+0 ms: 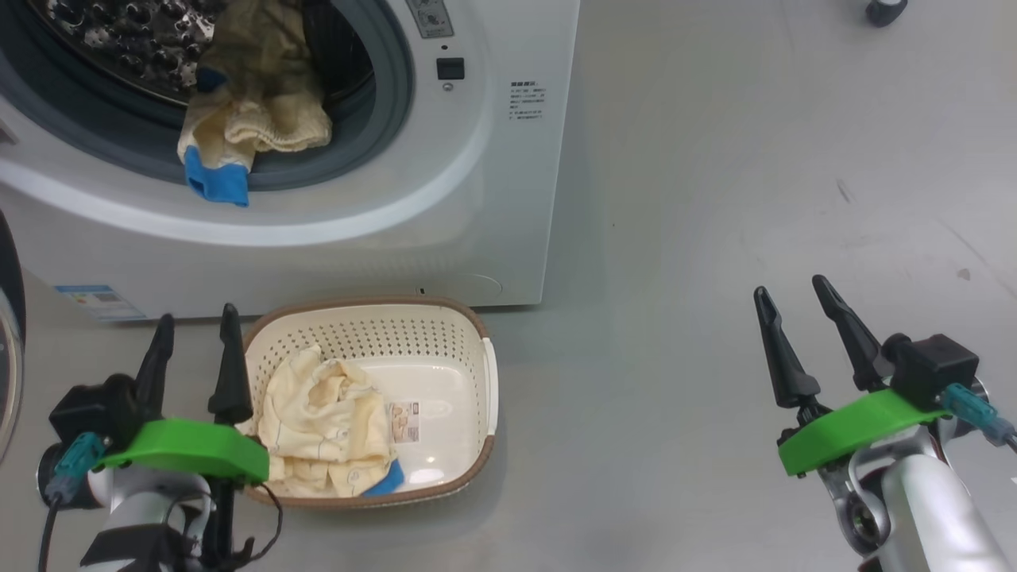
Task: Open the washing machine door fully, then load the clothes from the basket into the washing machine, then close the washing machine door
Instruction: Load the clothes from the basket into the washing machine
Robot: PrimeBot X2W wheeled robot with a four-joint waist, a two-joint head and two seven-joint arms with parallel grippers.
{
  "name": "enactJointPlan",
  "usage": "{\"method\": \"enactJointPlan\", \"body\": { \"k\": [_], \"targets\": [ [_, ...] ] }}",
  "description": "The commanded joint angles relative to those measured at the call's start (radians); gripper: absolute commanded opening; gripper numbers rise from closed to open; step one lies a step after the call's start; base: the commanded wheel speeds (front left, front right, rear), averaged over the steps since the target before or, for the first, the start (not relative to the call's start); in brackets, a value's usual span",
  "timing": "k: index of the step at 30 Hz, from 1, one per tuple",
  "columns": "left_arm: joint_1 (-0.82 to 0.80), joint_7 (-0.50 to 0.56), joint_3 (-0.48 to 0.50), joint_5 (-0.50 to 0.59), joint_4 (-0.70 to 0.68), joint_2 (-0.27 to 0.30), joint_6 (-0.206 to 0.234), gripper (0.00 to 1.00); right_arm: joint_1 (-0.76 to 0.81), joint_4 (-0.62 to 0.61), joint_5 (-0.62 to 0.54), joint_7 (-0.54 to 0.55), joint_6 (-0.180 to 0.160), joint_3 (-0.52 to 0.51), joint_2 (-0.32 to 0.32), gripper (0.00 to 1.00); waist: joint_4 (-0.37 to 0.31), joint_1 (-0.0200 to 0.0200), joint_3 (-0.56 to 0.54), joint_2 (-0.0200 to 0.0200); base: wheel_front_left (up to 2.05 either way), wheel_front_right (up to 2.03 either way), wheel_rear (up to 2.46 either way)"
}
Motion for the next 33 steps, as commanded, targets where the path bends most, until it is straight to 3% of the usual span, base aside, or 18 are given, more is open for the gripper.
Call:
{"method": "enactJointPlan", "body": {
  "k": [1, 18, 26, 33],
  "targets": [
    [-0.014, -0.01, 0.048, 0.012, -0.025, 0.016, -0.008, 1.0, -0.001, -0.025, 0.002, -0.01, 0.0, 0.024, -0.006, 1.0, -0.001, 0.0, -0.002, -0.0001, 0.0, 0.0, 0.0],
    [-0.043, -0.004, 0.071, 0.047, -0.001, -0.002, -0.041, 1.0, -0.007, -0.028, 0.001, -0.01, 0.0, 0.038, -0.006, 1.0, -0.014, 0.0, 0.037, -0.0001, 0.0, 0.0, 0.0],
    [-0.2, 0.077, 0.077, 0.042, 0.025, 0.066, -0.052, 1.0, -0.047, -0.039, 0.013, -0.01, 0.0, 0.051, -0.006, 1.0, -0.039, 0.0, 0.152, -0.0001, 0.0, 0.0, 0.0],
    [-0.43, 0.211, 0.07, 0.02, 0.074, 0.158, -0.072, 1.0, -0.103, -0.053, 0.031, -0.01, 0.0, 0.067, -0.006, 1.0, -0.072, 0.0, 0.274, -0.0001, 0.0, 0.0, 0.0]
  ]
}}
